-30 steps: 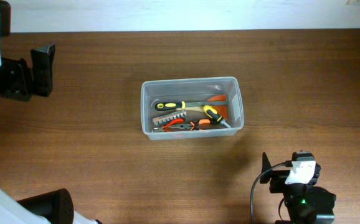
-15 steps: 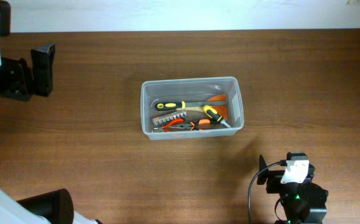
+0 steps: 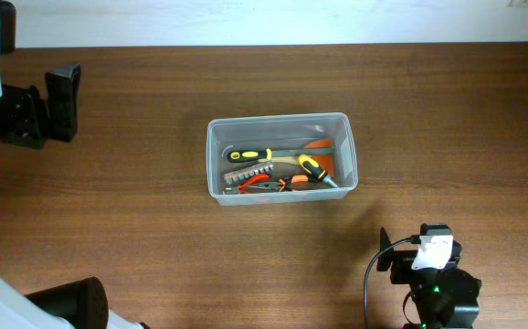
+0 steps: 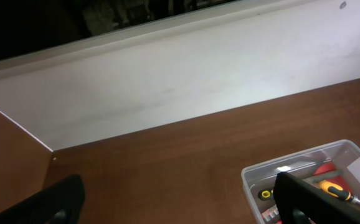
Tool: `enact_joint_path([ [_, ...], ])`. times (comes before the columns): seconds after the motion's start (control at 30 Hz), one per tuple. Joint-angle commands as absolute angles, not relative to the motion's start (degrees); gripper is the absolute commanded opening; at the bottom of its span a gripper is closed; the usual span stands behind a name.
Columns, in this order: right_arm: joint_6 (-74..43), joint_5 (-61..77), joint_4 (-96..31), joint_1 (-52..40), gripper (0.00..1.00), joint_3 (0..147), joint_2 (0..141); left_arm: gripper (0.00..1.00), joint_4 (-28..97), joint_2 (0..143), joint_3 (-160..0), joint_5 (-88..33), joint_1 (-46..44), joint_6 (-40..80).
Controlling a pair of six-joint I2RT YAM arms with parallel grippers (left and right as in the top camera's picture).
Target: Pack container
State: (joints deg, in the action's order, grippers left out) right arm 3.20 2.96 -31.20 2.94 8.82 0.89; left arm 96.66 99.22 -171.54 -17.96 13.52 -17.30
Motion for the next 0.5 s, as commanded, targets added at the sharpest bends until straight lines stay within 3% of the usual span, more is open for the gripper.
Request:
enact_joint_path([
  [0.0,3.0,2.3,-31.0,2.6,0.99,8.4,0.2,0.99,96.7,99.4,-171.8,-17.7,13.6,-16.7],
  [0.47,3.0,2.3,-31.0,2.6,0.99,8.4,0.2,0.99,96.7,97.0,-163.6,-17.7,13.5,-16.7],
])
